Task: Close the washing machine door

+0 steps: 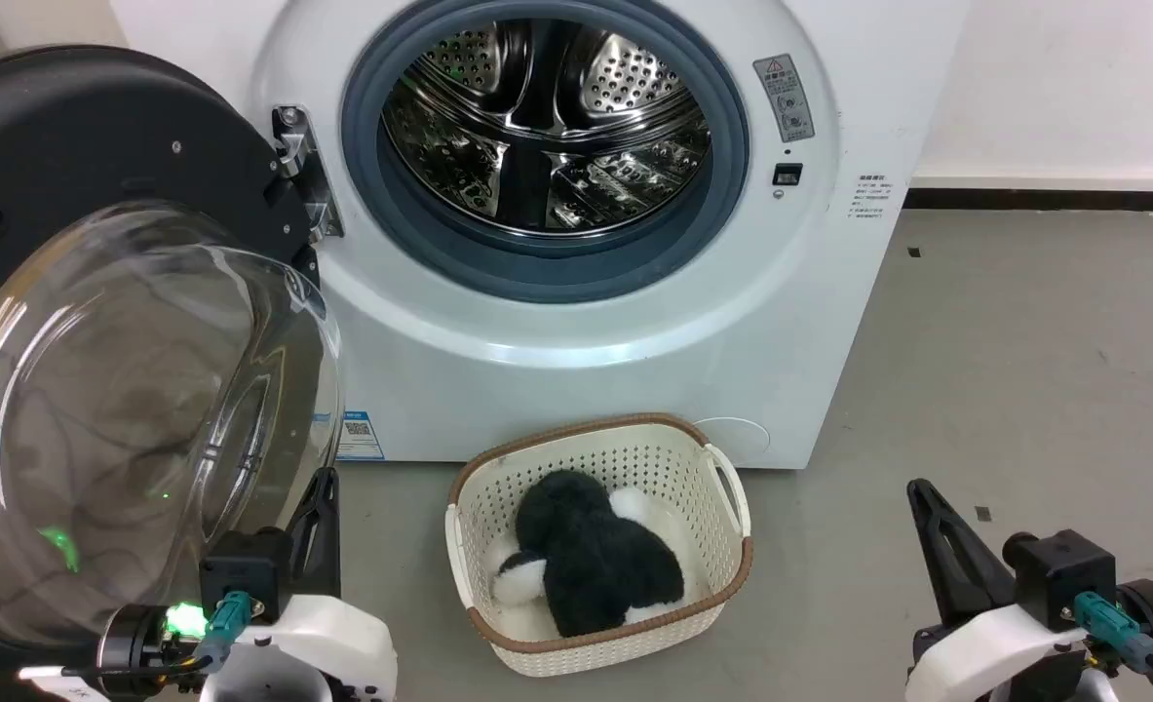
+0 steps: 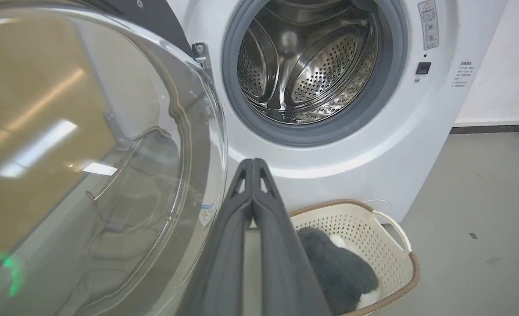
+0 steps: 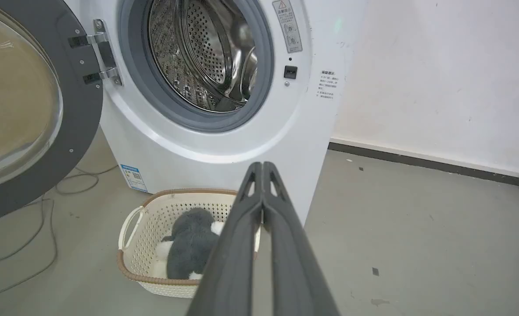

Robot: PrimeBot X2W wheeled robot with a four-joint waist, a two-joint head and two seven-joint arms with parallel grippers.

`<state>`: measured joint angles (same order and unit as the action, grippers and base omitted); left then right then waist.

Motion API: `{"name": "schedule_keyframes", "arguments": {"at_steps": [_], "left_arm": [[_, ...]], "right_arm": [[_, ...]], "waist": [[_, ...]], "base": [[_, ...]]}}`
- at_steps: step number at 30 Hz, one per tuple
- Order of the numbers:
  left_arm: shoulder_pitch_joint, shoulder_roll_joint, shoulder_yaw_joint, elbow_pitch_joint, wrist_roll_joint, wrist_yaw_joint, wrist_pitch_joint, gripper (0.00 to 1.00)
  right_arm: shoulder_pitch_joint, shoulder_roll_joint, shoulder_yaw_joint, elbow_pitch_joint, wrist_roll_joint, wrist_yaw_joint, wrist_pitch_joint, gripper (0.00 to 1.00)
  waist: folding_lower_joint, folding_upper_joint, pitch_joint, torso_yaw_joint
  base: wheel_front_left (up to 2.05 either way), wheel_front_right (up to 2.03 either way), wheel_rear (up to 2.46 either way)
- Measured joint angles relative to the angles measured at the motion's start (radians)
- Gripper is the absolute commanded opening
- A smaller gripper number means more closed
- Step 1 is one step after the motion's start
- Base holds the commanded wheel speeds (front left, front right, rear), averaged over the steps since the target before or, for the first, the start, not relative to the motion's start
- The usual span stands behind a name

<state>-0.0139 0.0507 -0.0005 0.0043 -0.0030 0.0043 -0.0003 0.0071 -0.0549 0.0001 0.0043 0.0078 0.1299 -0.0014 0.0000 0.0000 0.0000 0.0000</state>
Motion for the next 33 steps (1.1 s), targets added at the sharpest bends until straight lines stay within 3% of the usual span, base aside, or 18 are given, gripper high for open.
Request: {"name": "schedule_keyframes", "arguments": {"at_steps": [22, 23, 33], "left_arm": [[0.000, 0.000, 0.000, 0.000, 0.000, 0.000, 0.000, 0.00], [0.000, 0.000, -0.001, 0.000, 0.000, 0.000, 0.000, 1.00], [0.000, 0.000, -0.005, 0.001, 0.000, 0.012, -0.009, 1.00]], "right_arm": [[0.000, 0.000, 0.000, 0.000, 0.000, 0.000, 0.000, 0.00], [0.000, 0.000, 0.000, 0.000, 0.000, 0.000, 0.000, 1.00], [0.000, 0.000, -0.008, 0.001, 0.007, 0.000, -0.007, 1.00]], "waist": [[0.0000, 0.0000, 0.000, 0.000], [0.0000, 0.0000, 0.000, 0.000], [0.0000, 0.0000, 0.001, 0.000]], "base": [[0.00, 0.00, 0.00], [0.00, 0.00, 0.00], [0.00, 0.00, 0.00]]}}
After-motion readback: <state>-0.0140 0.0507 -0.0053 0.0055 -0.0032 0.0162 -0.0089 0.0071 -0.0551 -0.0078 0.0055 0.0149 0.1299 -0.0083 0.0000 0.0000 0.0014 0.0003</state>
